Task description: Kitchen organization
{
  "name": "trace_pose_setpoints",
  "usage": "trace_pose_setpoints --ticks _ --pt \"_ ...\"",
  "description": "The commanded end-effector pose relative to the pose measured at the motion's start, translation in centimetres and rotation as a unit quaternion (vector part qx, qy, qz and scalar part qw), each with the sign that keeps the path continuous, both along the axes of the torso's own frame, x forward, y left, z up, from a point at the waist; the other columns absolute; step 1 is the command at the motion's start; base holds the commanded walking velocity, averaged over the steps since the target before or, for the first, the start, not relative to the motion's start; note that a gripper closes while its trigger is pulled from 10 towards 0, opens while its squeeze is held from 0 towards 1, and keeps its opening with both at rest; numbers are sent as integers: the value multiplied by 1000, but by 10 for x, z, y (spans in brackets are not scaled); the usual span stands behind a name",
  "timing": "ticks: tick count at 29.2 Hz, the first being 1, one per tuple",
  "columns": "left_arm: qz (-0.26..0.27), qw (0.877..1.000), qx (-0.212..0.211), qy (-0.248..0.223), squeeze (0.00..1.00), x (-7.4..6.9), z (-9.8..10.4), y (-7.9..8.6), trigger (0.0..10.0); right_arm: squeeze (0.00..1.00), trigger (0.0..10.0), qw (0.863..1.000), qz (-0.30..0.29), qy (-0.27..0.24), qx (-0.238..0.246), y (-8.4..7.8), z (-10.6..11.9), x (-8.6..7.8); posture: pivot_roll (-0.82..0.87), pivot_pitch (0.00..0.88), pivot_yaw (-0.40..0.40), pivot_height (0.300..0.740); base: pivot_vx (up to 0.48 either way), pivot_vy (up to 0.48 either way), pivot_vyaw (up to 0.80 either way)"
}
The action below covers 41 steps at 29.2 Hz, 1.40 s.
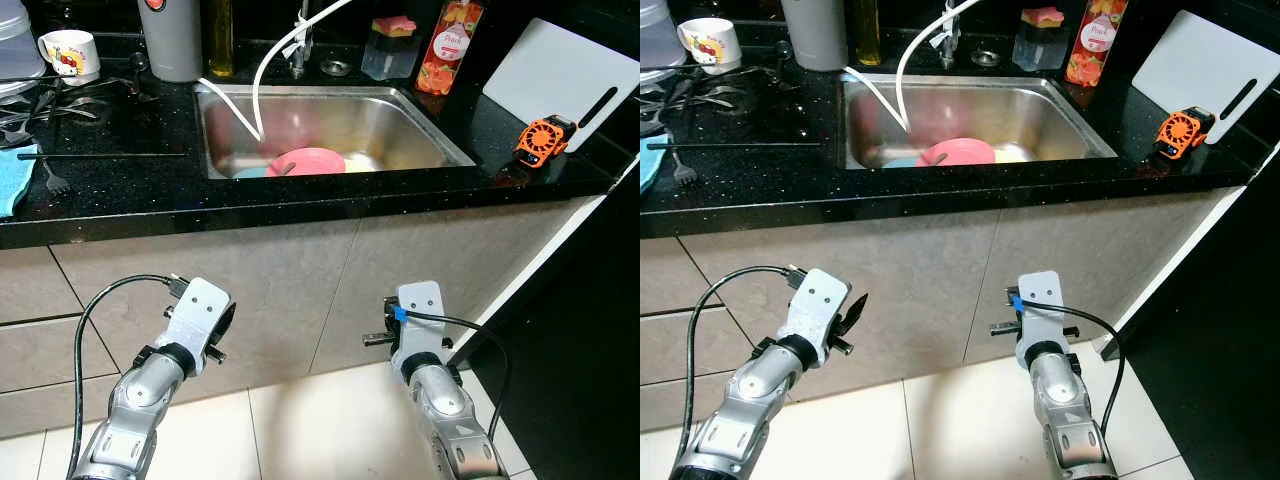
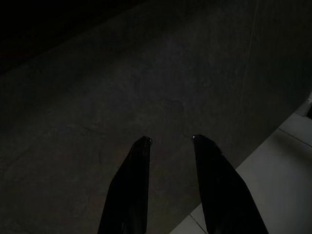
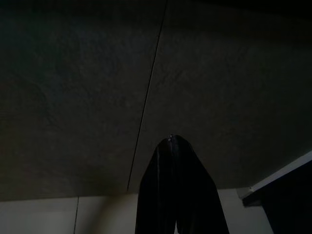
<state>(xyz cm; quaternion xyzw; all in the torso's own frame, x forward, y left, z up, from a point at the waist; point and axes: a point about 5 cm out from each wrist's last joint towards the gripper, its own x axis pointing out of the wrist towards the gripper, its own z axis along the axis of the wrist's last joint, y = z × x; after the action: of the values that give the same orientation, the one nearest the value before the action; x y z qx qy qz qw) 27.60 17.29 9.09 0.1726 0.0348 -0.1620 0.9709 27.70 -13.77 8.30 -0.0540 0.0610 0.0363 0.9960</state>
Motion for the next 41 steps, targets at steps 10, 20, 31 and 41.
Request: trace_pose_setpoints --ticks 10,20,31,41 --pt "-10 1000 -1 5 0 0 -2 -5 10000 0 10000 1000 -8 6 2 -4 -1 0 184 61 -85 740 0 0 0" --pt "-9 1000 -1 5 0 -1 -3 -5 10000 0 10000 1000 -5 6 -1 -4 -2 0 184 56 -87 740 0 0 0" --pt "-9 1000 0 6 0 -2 -4 -5 10000 0 10000 1000 -1 7 -2 -3 -3 0 185 46 -87 740 0 0 0" --pt "-9 1000 1 7 0 -1 -5 -5 10000 0 10000 1000 0 8 -2 -2 -4 0 185 43 -86 740 0 0 0"
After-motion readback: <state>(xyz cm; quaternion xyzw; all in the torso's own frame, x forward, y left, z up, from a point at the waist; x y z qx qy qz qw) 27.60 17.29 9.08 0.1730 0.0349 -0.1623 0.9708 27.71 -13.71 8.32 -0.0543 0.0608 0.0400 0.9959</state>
